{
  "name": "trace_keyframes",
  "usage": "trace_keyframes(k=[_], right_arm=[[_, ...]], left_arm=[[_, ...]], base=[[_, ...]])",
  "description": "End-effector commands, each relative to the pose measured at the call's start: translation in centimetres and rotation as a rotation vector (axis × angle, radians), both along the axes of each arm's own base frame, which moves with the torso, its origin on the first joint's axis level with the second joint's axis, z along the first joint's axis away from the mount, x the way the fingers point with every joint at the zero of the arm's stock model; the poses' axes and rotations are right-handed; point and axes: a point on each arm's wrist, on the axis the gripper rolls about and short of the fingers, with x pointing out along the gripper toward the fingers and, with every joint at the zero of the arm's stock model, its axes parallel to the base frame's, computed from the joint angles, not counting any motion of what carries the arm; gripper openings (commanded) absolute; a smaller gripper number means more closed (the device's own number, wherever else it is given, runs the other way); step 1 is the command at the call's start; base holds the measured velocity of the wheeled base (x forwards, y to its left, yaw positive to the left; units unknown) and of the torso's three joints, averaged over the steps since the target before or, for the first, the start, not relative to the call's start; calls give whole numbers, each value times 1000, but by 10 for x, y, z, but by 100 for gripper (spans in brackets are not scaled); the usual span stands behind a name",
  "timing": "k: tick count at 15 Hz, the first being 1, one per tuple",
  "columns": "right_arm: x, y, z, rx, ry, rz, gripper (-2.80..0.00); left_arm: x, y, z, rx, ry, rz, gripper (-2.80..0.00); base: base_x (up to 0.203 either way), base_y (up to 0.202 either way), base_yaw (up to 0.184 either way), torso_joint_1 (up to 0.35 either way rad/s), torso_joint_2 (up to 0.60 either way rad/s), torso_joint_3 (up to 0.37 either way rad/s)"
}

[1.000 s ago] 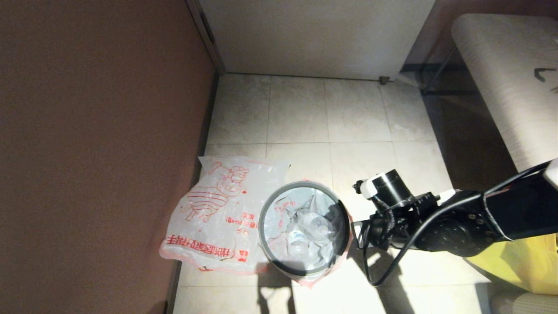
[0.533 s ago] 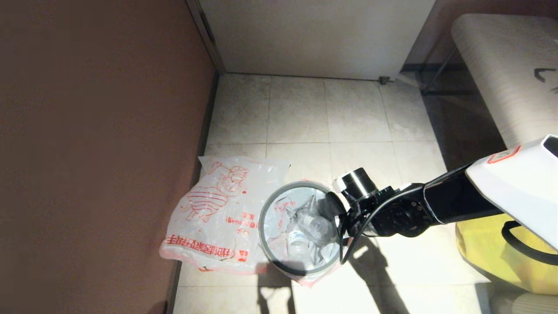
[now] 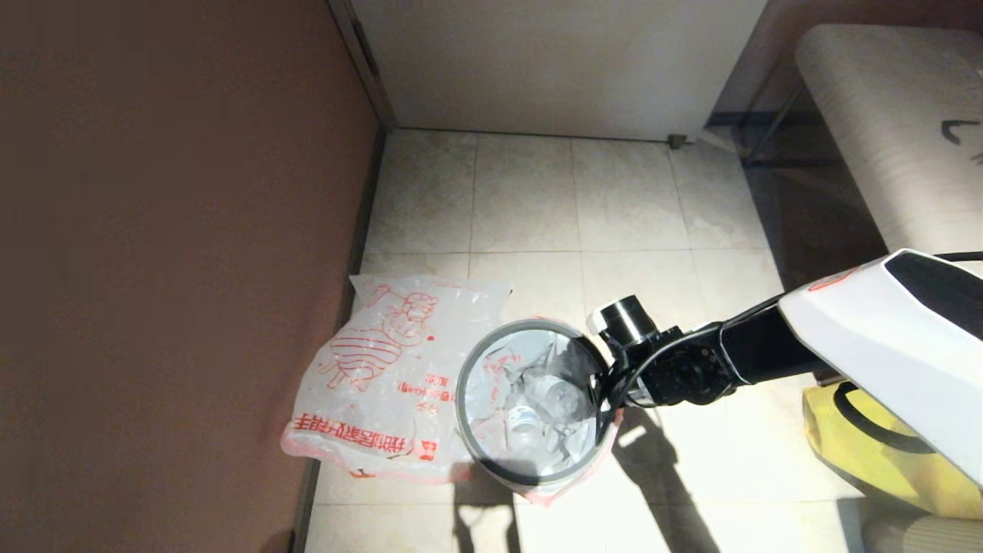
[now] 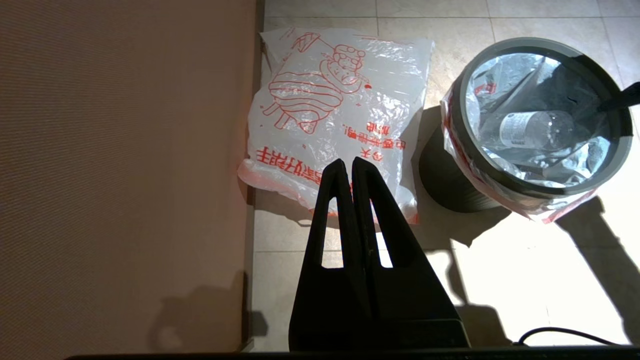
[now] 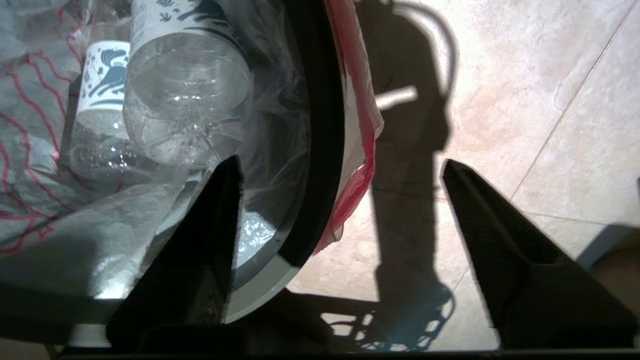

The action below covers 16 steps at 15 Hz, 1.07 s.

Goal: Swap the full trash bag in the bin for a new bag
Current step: Place the trash can ring on the floor

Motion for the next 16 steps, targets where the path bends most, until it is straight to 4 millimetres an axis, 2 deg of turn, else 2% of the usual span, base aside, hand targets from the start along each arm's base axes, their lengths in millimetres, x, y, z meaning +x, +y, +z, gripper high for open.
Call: trace_keyframes(k=[1, 10, 12, 16], right_arm=[[2, 0, -3, -6, 3, -6, -280], [3, -2, -8, -45, 6, -11, -280], [2, -2, -5, -41, -1, -11, -280], [-6, -5, 23, -17, -53, -14, -280]], left_arm=[[0, 0, 0, -1, -1, 1, -280], [0, 0, 0, -1, -1, 1, -280], [0, 0, 0, -1, -1, 1, -280], [0, 0, 0, -1, -1, 1, -280]], base=[[0, 0, 0, 0, 0, 0], [0, 0, 0, 0, 0, 0], [0, 0, 0, 0, 0, 0], [0, 0, 0, 0, 0, 0]])
